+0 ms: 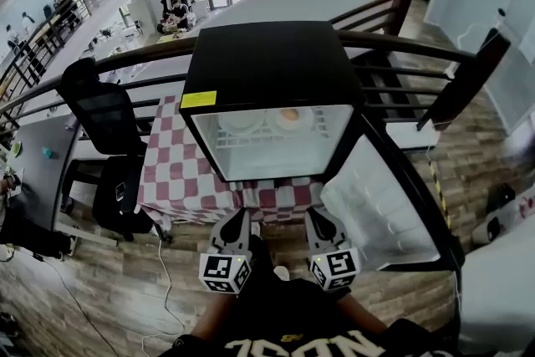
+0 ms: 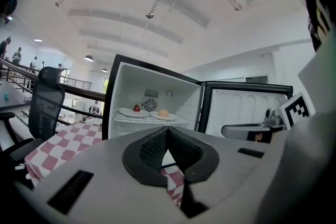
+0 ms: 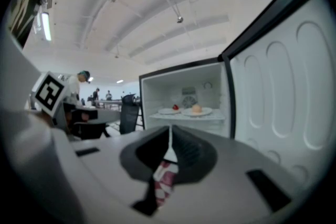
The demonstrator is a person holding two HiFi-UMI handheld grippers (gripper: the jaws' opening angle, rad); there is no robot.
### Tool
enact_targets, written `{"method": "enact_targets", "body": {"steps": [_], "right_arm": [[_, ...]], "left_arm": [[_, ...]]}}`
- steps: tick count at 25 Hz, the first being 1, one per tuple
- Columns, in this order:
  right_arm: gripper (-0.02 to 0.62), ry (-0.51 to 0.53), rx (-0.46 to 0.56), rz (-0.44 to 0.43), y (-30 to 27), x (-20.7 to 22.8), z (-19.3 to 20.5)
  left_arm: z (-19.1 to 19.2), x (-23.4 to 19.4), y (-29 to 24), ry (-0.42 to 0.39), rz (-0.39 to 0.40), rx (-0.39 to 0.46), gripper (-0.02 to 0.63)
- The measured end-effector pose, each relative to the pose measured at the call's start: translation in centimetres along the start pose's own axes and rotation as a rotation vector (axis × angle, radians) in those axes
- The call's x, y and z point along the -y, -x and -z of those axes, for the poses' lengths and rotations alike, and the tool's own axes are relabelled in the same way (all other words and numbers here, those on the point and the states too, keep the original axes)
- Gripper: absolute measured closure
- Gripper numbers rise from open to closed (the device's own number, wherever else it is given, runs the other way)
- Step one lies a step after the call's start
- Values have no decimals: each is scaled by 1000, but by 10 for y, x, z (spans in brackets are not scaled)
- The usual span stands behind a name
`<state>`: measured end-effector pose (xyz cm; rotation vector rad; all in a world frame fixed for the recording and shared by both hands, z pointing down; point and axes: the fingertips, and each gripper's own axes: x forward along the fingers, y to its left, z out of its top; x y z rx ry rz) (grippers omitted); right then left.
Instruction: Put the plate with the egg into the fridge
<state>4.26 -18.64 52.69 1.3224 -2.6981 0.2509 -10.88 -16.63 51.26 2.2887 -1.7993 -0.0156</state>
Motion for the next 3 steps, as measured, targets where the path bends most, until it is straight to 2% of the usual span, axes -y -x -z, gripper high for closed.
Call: {"method": "enact_targets", "body": {"steps": [3], "right_arm": [[566, 7, -8, -10, -1, -6, 4]], "left_arm": [[1, -4, 1, 6, -1, -3, 584]]}}
